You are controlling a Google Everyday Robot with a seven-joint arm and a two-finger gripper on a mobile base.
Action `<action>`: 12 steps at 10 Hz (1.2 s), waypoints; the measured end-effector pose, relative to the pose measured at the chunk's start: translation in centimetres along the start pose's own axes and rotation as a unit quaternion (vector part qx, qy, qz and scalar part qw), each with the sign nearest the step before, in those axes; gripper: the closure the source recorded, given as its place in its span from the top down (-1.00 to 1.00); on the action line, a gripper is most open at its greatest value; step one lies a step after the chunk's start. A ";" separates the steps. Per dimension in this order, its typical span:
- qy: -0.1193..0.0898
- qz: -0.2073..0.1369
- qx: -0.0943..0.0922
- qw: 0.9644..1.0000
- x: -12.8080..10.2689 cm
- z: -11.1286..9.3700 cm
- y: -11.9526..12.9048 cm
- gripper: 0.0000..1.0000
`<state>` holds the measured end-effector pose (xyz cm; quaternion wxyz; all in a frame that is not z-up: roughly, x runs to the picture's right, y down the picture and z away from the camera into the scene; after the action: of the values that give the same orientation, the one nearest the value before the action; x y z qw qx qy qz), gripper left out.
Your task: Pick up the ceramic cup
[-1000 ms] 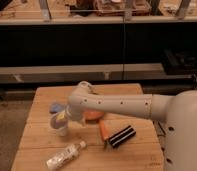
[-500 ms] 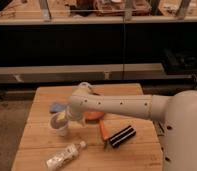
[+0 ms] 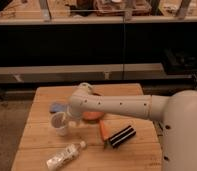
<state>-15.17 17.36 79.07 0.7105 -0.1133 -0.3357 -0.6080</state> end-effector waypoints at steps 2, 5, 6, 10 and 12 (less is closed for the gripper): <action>0.006 -0.004 0.000 1.000 0.2 -0.8 0.0 -0.60; 0.016 -0.011 -0.001 1.000 0.6 -2.7 -0.1 -0.98; 0.016 -0.013 -0.001 1.000 0.7 -2.9 -0.1 -0.98; 0.019 -0.024 -0.003 1.000 1.4 -6.4 -0.5 -0.98; 0.020 -0.028 -0.003 0.999 1.6 -6.9 -0.4 -0.98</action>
<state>-13.15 12.03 74.75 0.6995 -0.0942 -0.3226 -0.6307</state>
